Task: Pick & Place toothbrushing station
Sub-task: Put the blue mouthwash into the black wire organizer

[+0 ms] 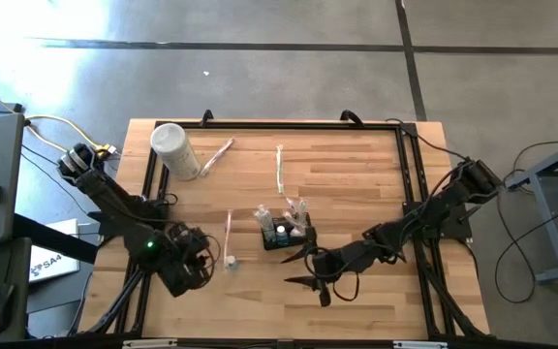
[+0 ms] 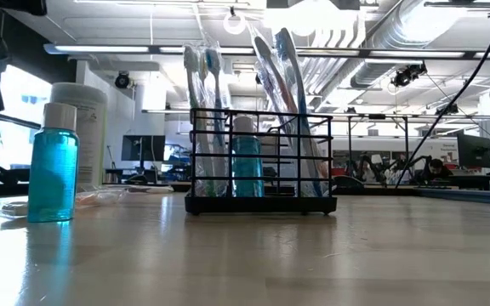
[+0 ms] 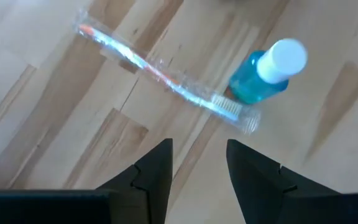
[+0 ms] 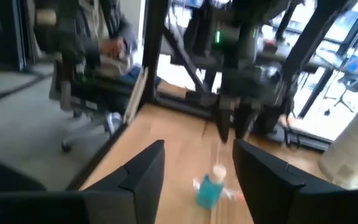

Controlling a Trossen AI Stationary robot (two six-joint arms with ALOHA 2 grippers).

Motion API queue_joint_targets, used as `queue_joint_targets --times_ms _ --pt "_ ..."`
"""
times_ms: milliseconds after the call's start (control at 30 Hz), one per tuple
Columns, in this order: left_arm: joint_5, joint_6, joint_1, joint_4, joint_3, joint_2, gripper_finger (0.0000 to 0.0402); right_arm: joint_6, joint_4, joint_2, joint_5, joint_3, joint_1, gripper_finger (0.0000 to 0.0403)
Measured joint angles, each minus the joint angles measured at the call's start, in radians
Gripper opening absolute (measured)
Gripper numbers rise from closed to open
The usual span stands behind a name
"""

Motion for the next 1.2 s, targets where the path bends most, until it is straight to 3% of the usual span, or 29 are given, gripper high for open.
queue_joint_targets --times_ms 200,433,733,1200 --pt "-0.117 -0.024 -0.05 0.03 0.001 0.006 0.0148 0.007 -0.016 0.05 -0.014 0.021 -0.033 0.0232" --pt "-0.128 0.033 -0.055 0.067 0.001 0.043 0.0148 0.008 -0.007 0.081 -0.034 0.039 -0.067 0.0274" --pt "-0.126 0.066 -0.054 0.106 0.001 0.136 0.0148 0.011 -0.03 0.081 -0.031 0.039 -0.066 0.0278" --pt "-0.128 0.193 -0.105 0.362 0.002 0.176 0.0148 0.009 -0.071 0.081 -0.03 0.039 -0.066 0.0278"
